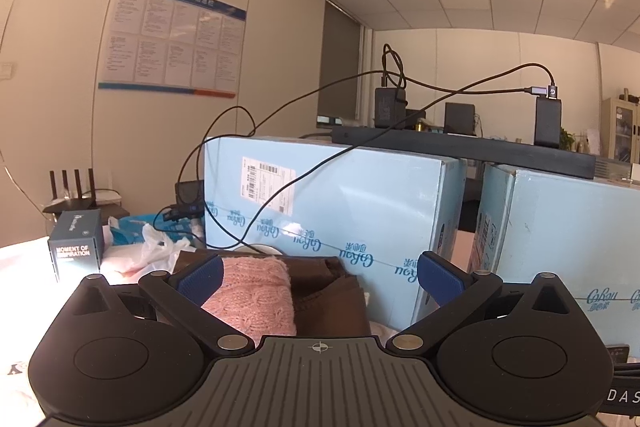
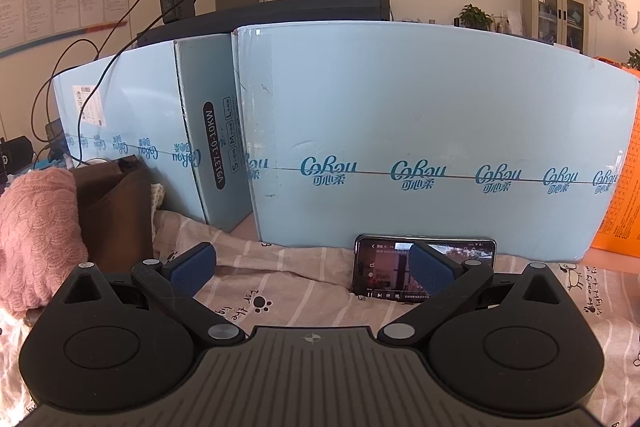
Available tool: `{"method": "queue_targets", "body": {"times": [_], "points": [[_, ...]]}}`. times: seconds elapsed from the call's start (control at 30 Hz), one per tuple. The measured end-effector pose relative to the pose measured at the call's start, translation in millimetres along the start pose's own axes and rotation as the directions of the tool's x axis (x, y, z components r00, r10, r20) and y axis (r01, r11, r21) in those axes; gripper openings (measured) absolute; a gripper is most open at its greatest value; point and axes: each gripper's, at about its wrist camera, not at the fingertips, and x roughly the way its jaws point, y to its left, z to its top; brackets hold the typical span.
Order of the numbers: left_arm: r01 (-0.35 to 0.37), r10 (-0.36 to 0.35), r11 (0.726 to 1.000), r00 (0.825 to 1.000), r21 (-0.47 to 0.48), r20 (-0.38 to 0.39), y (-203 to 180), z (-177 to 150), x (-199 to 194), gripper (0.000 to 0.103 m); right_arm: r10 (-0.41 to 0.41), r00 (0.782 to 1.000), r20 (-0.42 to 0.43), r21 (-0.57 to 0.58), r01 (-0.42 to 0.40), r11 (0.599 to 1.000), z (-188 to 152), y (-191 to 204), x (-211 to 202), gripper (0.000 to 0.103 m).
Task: Fold clothes
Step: 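Move both tools toward the pink sweater beside the brown garment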
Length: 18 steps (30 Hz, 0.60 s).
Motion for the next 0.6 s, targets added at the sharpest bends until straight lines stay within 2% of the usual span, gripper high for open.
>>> {"method": "queue_targets", "body": {"times": [0.23, 0.6], "points": [[-0.027, 0.027, 1.0, 0.998, -0.015, 0.053, 3, 0, -5, 0.103, 0.001, 1.0, -0.003, -0.017, -0.001, 1.0, -2, 5, 0, 0.103], [-0.066, 0.067, 0.998, 0.998, -0.015, 0.017, 11, 1, -1, 0.103, 0.087, 0.995, -0.048, -0.103, -0.092, 0.99, -13, 35, 4, 0.103]]}}
